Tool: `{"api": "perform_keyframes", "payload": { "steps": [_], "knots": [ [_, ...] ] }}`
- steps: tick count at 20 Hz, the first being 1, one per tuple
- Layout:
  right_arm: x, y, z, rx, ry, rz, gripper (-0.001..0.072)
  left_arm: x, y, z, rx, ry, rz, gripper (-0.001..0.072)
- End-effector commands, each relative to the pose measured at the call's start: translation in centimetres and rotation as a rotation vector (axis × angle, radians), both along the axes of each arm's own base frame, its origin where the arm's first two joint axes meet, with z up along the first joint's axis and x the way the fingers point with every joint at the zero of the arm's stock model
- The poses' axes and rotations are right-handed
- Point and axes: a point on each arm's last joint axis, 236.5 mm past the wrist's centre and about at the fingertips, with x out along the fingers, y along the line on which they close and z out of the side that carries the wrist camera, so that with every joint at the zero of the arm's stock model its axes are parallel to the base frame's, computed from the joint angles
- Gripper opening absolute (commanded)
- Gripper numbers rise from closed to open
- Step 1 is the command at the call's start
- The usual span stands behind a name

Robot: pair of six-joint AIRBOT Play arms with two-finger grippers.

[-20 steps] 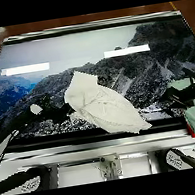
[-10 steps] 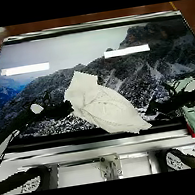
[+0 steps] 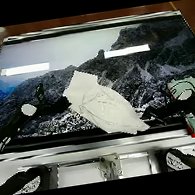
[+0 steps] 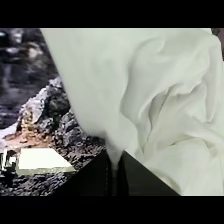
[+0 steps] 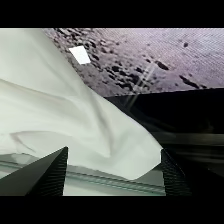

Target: Fold the shirts.

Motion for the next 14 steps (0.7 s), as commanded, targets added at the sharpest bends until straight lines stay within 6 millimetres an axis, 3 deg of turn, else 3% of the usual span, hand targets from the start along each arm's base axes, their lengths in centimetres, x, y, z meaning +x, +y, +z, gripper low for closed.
{"api": "perform_keyframes", "payload": {
  "steps": [1, 5, 6, 7, 8, 9, 11, 12, 14],
  "knots": [
    [-0.6, 2.1, -1.1, 0.045, 0.020, 0.004, 0.0693, 0.2, 0.0, 0.6, -0.001, -0.019, -0.002, 0.0046],
    [-1.2, 5.5, -3.2, 0.007, 0.041, 0.118, 0.0688, 0.1, 0.0, 0.6, -0.001, -0.018, -0.002, 0.0046],
    [-1.2, 6.0, -3.4, -0.002, 0.031, 0.140, 0.0475, 0.1, 0.0, 0.6, -0.001, -0.019, -0.002, 0.0046],
    [-1.1, 6.3, -3.3, -0.004, 0.026, 0.155, 0.0167, 0.2, 0.0, 0.6, -0.002, -0.020, -0.002, 0.0046],
    [-0.8, 6.5, -2.7, 0.010, 0.027, 0.157, 0.0066, 0.3, 0.1, 0.8, -0.002, -0.025, -0.001, 0.0045],
    [-0.3, 6.7, -1.8, 0.022, 0.004, 0.182, 0.0066, 0.6, 0.1, 1.4, 0.010, -0.054, -0.018, 0.0045],
    [2.4, 6.8, 1.4, 0.024, -0.120, 0.235, 0.0065, 1.7, 0.3, 4.5, 0.069, -0.168, -0.100, 0.0043],
    [4.5, 6.9, 4.0, 0.017, -0.223, 0.251, 0.0065, 2.4, 0.8, 6.8, 0.101, -0.224, -0.125, 0.0043],
    [9.3, 6.8, 11.2, -0.023, -0.486, 0.262, 0.0065, 3.8, 2.4, 13.7, 0.165, -0.378, -0.144, 0.0043]
  ]
}}
